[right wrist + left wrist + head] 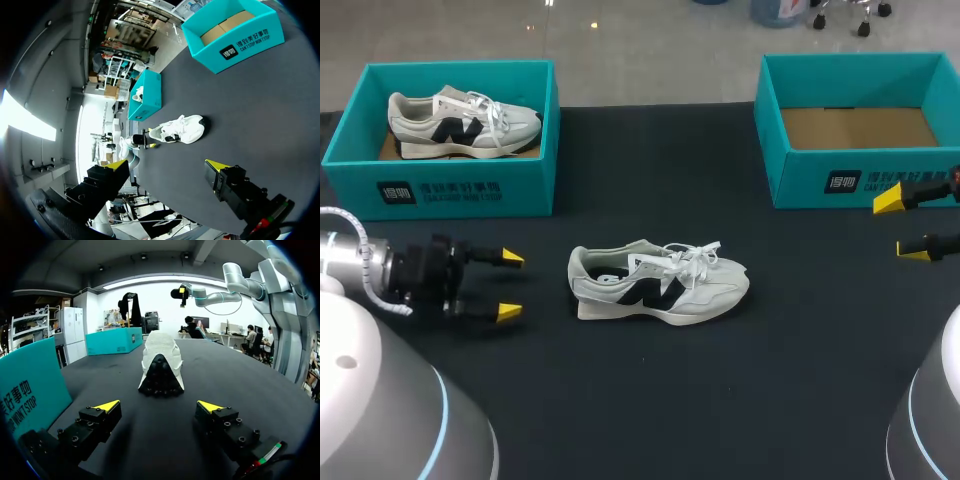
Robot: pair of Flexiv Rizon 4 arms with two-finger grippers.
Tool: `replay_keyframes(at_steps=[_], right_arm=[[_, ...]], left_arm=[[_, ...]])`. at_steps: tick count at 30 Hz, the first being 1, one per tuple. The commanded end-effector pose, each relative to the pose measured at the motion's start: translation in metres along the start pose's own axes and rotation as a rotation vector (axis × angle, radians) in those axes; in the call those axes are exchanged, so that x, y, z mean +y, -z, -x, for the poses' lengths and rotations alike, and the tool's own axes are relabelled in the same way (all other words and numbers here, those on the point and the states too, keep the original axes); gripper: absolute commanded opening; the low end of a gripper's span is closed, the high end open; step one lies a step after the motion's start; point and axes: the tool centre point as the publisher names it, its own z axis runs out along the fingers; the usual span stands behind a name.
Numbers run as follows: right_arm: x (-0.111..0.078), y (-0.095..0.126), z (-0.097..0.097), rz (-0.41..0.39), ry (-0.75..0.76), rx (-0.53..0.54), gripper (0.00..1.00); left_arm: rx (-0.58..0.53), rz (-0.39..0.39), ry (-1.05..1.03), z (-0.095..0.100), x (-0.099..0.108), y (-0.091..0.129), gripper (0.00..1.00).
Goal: Take the shoe out of the shoebox, open the shoe tongue, remove and reinsert the insole, then place the shoe into the shoebox
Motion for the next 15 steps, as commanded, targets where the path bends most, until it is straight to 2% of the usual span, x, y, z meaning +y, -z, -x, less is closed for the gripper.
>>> replay_keyframes(at_steps=[1,11,15], right_arm=[[-0.001,0.000,0.000,0.002,-0.001,-0.003,1.00],[-0.001,0.000,0.000,0.002,-0.001,-0.003,1.00],[-0.001,0.000,0.000,0.002,-0.001,-0.003,1.00]], left_arm=[[-0.004,0.002,-0.001,-0.002,-0.001,0.000,1.00],[-0.004,0.002,-0.001,-0.002,-0.001,0.000,1.00],[0.027,0.012,0.002,-0.003,-0.014,-0.009,1.00]])
